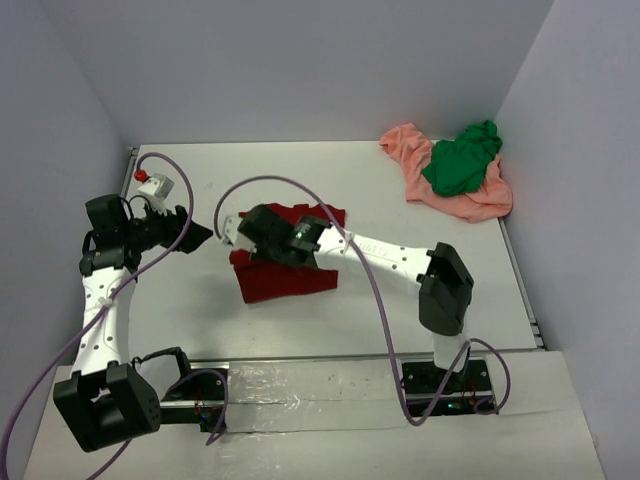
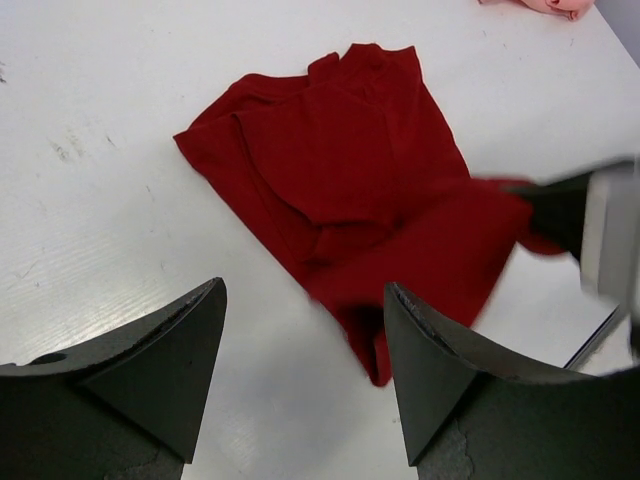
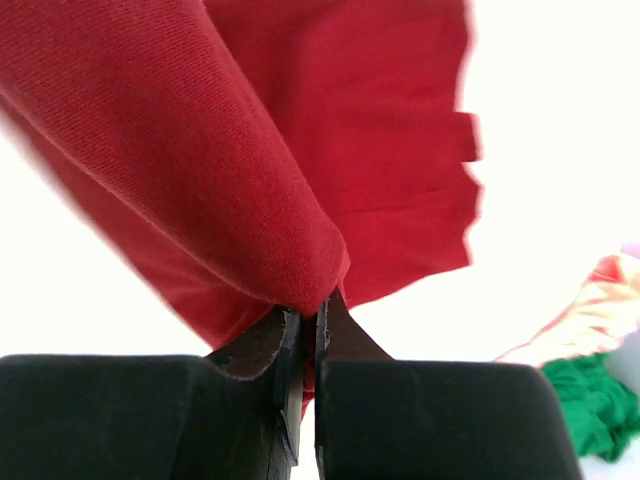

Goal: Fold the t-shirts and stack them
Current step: Fold the tshirt

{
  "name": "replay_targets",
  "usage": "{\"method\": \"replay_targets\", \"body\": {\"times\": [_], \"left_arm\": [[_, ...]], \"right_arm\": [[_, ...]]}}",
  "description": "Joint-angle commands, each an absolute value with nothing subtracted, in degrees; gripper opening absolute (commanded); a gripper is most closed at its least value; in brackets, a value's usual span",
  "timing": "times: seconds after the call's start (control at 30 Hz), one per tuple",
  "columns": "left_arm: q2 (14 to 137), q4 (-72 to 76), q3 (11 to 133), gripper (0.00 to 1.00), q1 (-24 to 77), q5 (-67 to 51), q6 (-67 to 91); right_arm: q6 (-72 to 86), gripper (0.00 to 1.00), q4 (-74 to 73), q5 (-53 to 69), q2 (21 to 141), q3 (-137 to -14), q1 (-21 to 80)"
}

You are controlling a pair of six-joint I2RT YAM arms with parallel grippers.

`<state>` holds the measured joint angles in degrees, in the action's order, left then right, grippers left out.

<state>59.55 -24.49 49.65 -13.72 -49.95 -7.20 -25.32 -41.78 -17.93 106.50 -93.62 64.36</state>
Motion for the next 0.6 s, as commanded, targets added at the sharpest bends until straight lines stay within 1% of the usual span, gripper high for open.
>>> {"method": "replay_targets", "body": {"times": [0.0, 0.13, 0.23, 0.43, 0.57], "left_arm": [[59.9, -25.2, 52.3, 0.73, -14.1, -51.4, -9.1], [60.0, -25.7, 52.7, 0.73, -14.1, -51.5, -9.3], [60.1, -26.4, 53.0, 0.73, -14.1, -51.4, -9.8], [59.9, -26.3, 52.0, 0.73, -14.1, -51.1, -10.2], [60.2, -26.2, 52.3, 0.73, -14.1, -51.6, -9.8]], "right_arm": [[-28.6, 0.0, -37.5, -22.2, 109.5, -100.3, 59.4], [-30.5, 0.0, -35.9, -22.9, 114.2, -107.9, 54.2], [-31.5, 0.0, -35.3, -22.7, 117.9, -111.4, 51.7], [-32.7, 0.0, -34.4, -23.5, 124.9, -114.7, 48.6], [-32.6, 0.0, -33.8, -22.9, 126.6, -114.9, 47.6]]}}
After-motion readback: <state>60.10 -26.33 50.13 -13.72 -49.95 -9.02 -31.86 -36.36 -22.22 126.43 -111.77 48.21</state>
